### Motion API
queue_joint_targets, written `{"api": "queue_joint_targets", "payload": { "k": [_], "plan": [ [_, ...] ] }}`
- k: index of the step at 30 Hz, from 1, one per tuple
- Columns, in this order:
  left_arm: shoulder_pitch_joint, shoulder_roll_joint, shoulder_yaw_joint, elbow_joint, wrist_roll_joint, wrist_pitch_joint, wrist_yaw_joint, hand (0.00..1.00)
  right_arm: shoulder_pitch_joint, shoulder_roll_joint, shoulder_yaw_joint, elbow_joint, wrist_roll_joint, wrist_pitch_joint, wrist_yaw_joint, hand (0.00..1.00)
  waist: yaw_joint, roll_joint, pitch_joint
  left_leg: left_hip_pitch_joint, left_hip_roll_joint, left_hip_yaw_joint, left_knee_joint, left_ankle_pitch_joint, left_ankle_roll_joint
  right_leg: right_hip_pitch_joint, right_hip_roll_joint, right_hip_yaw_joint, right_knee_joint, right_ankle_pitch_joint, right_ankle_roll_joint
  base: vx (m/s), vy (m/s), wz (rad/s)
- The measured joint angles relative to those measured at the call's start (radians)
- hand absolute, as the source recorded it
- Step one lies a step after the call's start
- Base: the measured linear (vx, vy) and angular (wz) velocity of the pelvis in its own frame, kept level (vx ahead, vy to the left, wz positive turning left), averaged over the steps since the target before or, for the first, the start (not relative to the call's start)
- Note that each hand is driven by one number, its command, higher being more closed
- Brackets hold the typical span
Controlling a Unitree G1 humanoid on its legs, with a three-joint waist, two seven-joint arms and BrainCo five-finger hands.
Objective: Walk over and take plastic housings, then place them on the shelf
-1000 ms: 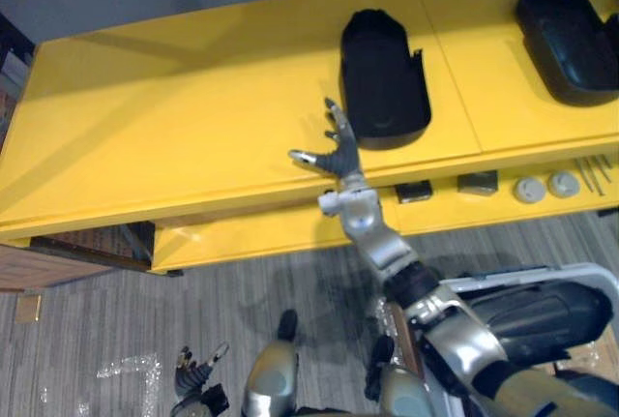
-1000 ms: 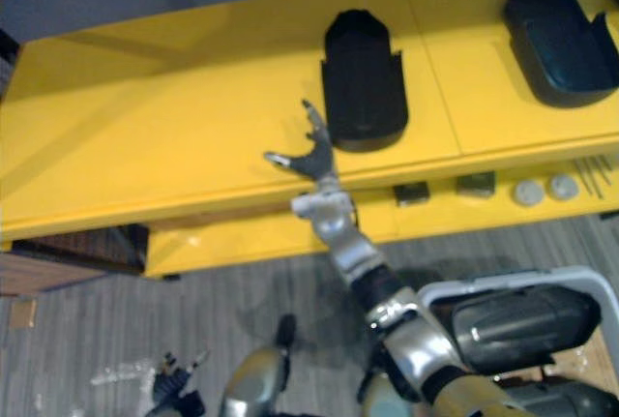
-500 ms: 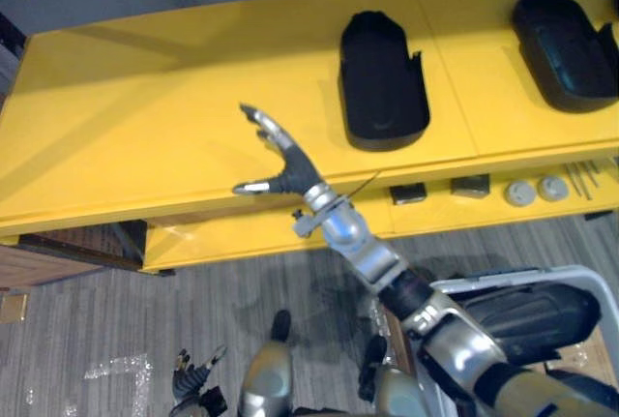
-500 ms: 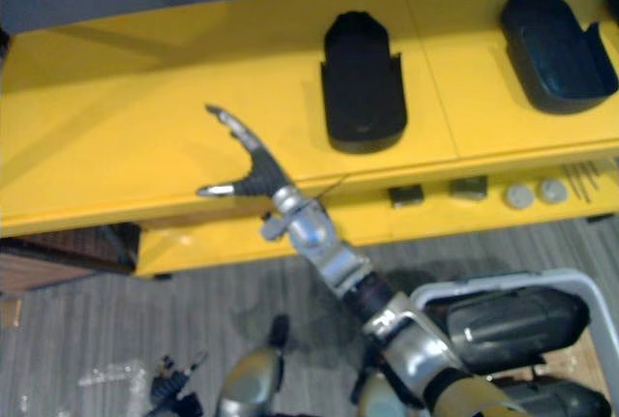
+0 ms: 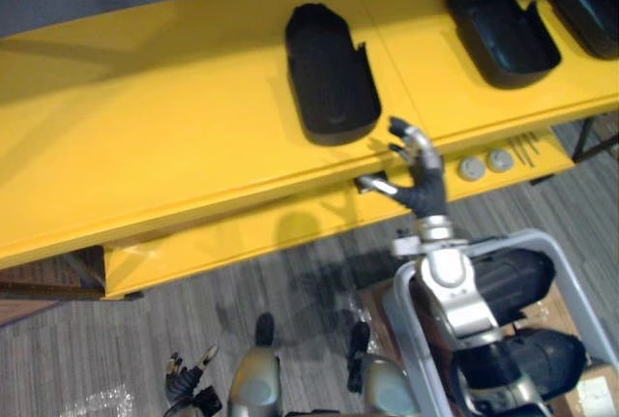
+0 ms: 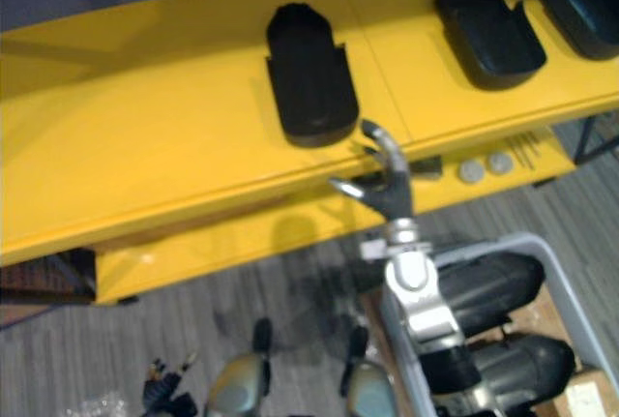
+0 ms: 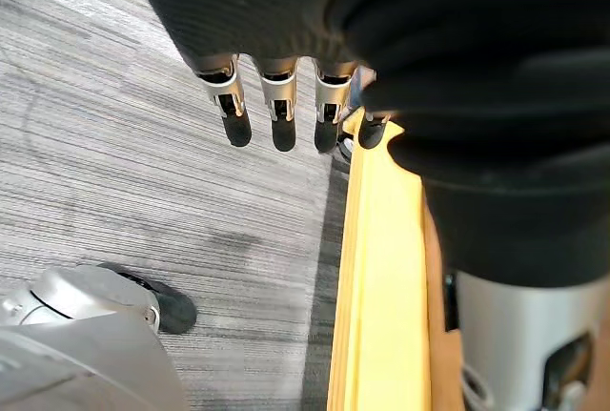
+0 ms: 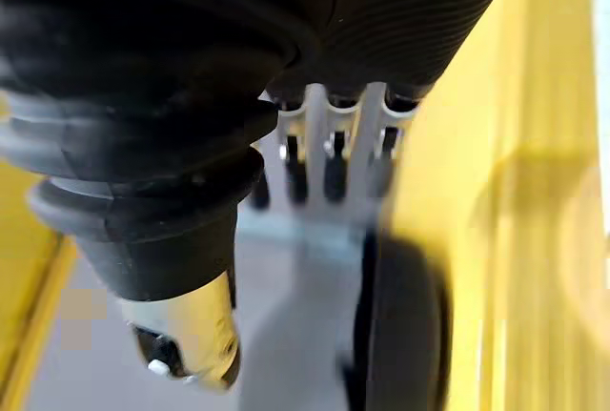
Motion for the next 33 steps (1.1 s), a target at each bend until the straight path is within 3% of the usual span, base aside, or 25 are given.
{"api": "queue_joint_targets", "payload": {
  "k": [5, 14, 33],
  "plan": [
    [0.0, 0.0, -0.001, -0.002, -0.002, -0.005, 0.0, 0.0, 0.015, 0.005, 0.008, 0.0, 0.044, -0.018, 0.057, 1.0, 0.001, -0.002, 0.003, -0.002, 0.002, 0.0, -0.001, -0.002, 0.0, -0.002, 0.002, 0.001, -0.002, 0.0, 0.0, 0.0, 0.0, -0.02],
    [-0.001, 0.0, -0.001, -0.003, -0.031, -0.006, 0.001, 0.0, -0.046, 0.015, 0.014, 0.059, 0.065, -0.046, 0.055, 1.0, 0.007, -0.005, 0.019, -0.021, -0.01, -0.023, 0.008, -0.003, 0.003, -0.001, -0.01, -0.024, -0.002, -0.002, 0.001, 0.01, 0.008, 0.09],
    [-0.002, 0.0, 0.002, -0.004, -0.027, 0.002, -0.004, 0.0, -0.227, 0.027, 0.026, 0.185, 0.061, -0.037, 0.06, 1.0, 0.017, 0.004, 0.027, -0.024, -0.015, -0.057, 0.027, -0.004, 0.003, 0.02, -0.013, -0.054, 0.007, -0.008, 0.0, 0.0, 0.0, 0.03]
  ]
}}
